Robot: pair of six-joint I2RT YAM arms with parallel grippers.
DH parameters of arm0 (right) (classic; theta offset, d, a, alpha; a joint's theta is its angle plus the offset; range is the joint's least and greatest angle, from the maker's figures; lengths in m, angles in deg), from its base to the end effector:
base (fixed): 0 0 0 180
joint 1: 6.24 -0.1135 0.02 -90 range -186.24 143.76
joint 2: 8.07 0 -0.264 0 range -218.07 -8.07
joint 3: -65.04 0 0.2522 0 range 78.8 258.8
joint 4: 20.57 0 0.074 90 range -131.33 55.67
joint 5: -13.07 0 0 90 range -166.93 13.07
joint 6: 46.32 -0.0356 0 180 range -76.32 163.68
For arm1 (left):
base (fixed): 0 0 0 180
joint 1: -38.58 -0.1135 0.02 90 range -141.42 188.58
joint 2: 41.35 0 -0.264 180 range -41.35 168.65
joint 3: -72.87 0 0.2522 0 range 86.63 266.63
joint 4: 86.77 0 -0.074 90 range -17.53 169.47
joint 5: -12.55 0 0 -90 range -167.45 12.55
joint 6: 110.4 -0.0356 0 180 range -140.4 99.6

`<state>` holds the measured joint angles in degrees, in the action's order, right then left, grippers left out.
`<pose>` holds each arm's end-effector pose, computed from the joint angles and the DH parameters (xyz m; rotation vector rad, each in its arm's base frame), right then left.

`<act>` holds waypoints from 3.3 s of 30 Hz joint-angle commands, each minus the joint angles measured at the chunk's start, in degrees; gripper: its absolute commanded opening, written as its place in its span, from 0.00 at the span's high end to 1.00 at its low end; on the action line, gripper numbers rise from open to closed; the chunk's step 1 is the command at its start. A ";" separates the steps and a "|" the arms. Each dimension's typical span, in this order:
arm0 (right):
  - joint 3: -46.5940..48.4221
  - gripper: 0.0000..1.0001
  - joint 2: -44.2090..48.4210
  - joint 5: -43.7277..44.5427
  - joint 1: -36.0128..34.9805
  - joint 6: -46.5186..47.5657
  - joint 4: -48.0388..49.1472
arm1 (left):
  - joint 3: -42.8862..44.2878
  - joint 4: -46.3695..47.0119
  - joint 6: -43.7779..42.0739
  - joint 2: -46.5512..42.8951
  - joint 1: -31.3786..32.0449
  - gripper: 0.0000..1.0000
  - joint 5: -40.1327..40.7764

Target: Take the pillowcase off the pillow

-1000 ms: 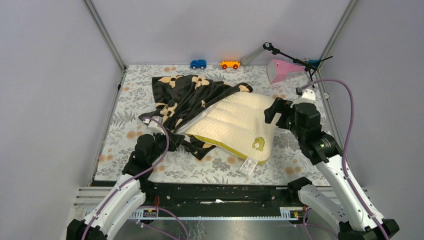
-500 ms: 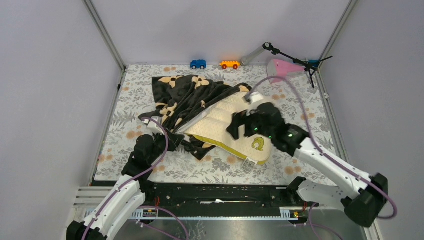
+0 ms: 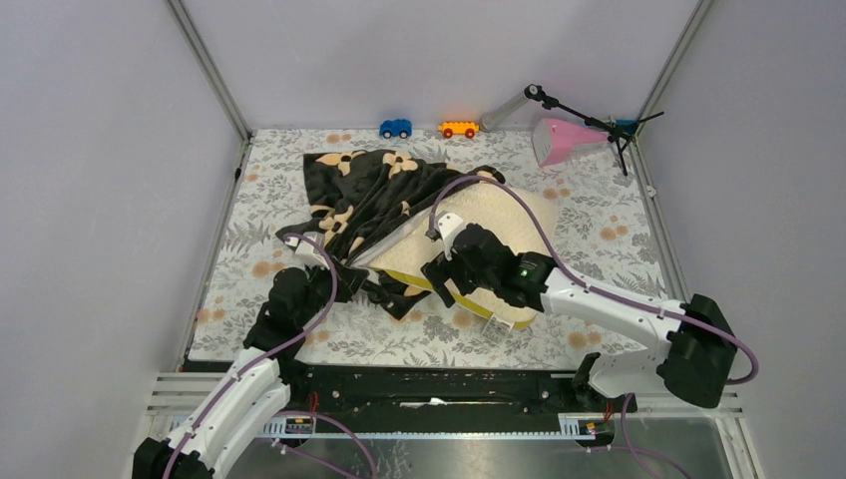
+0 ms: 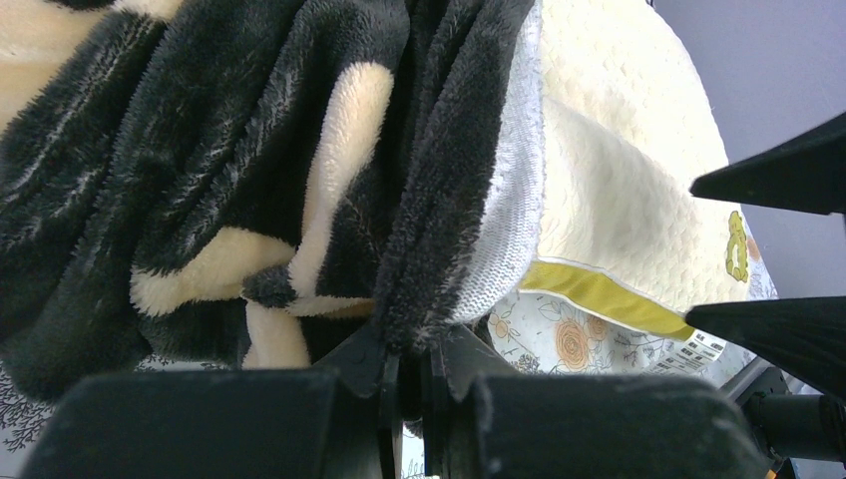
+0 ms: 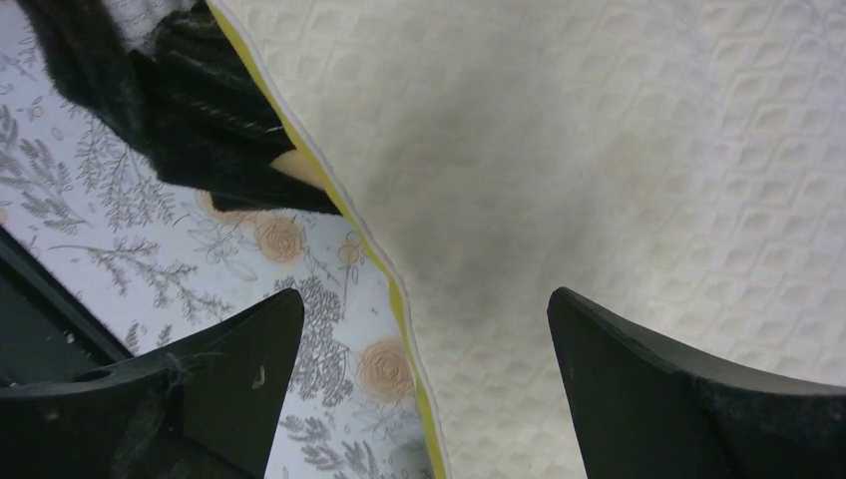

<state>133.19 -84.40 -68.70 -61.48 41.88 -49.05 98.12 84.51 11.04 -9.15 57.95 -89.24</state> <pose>0.1723 0.2393 0.2689 -0.9307 2.0281 0.3938 0.1408 -0.0572 0.1943 -0.0522 1.9158 -0.7996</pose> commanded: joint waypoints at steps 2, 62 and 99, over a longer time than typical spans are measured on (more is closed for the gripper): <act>4.74 0.00 -8.32 2.96 -1.01 4.59 7.31 | 0.88 5.77 -0.31 -0.11 -0.39 1.00 -0.84; -8.20 0.00 18.52 -16.11 18.48 -16.16 12.09 | 3.02 -5.29 5.96 1.84 -0.74 1.00 19.69; 4.98 1.00 -14.64 34.49 -2.84 -25.05 -0.48 | 3.68 -4.10 5.42 3.92 -0.74 1.00 17.87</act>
<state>142.65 -105.21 -50.23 -66.20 20.59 -45.20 99.78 77.04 17.06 -5.19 57.47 -71.23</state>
